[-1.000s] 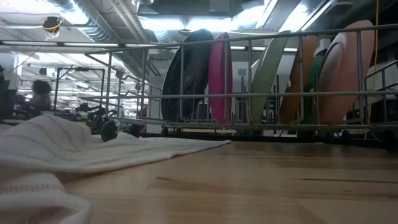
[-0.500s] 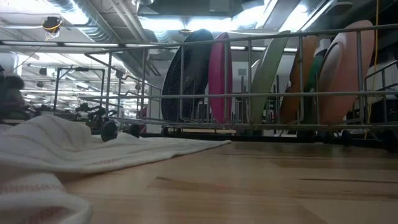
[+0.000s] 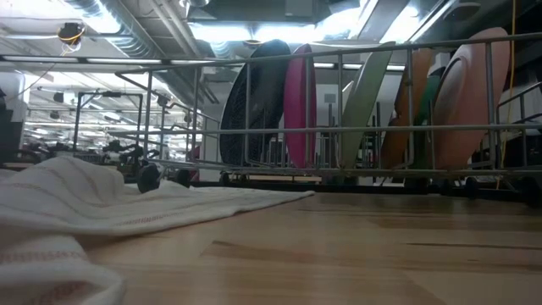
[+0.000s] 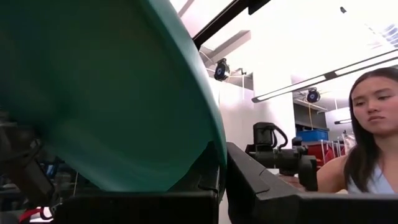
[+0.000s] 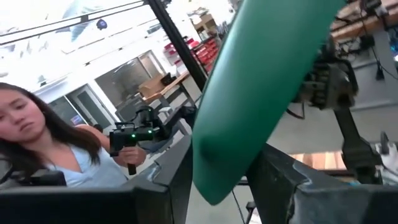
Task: Sort dishes
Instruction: Put the dark green plate in the dish rack
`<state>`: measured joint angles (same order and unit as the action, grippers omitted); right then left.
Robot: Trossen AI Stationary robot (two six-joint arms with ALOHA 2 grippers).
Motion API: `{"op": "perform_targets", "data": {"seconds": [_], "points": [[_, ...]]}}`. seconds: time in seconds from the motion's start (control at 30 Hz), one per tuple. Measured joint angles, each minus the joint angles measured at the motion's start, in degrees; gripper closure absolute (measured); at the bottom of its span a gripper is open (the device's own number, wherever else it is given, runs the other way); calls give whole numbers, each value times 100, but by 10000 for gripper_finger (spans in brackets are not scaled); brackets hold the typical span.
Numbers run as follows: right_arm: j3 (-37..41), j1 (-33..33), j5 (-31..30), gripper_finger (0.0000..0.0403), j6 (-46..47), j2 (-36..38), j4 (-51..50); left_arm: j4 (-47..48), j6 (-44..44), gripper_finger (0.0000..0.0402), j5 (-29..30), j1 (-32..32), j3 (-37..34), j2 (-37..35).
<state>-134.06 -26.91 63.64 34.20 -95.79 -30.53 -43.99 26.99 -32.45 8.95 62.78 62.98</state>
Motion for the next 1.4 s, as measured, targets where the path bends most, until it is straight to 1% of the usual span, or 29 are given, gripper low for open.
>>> {"op": "perform_targets", "data": {"seconds": [0.07, 0.2, 0.3, 0.4, 0.57, 0.63, 0.77, 0.83, 0.9, 1.0, 1.1, 1.23, 1.33, 1.4], "points": [[0, 121, -114, 261, -40, 0, 95, 1, -1, 400, 0, 0, 0, 0], [0, 362, -260, 265, -429, -2, 92, 14, 2, 400, 0, 0, 2, 2], [0, 479, -271, 287, -592, -4, 90, 22, 4, 400, -2, 0, 0, 2], [-1, 497, -301, 322, -583, -3, 96, 22, 2, 400, -2, 0, 0, 2], [-13, 499, -149, 375, -584, 20, 149, 46, 4, 399, 35, 7, 0, 2], [-15, 499, -117, 382, -593, 23, 210, 50, 19, 399, 48, 15, 0, 2], [-9, 499, -39, 382, -573, 11, 485, 19, 24, 396, 196, 11, 0, 2], [-7, 499, -54, 381, -564, 11, 637, -16, 86, 384, 402, 11, 0, 2], [-7, 493, -79, 382, -466, 11, 837, -31, 185, 364, 725, 15, 0, 2], [-7, 488, -185, 388, -420, 11, 1112, -18, 371, 322, 1391, 17, 0, 2], [0, 484, -543, 390, -424, -6, 1148, 52, 357, 279, 1851, 27, 0, 10], [4, 478, -976, 390, -445, -15, 1145, 288, -125, 242, 1939, 187, 0, 13], [4, 475, -1269, 390, -444, -15, 1202, 580, -299, 229, 1924, 345, 0, 11], [4, 471, -1421, 390, -444, -15, 1255, 856, -235, 227, 1897, 449, 0, 11]]}}
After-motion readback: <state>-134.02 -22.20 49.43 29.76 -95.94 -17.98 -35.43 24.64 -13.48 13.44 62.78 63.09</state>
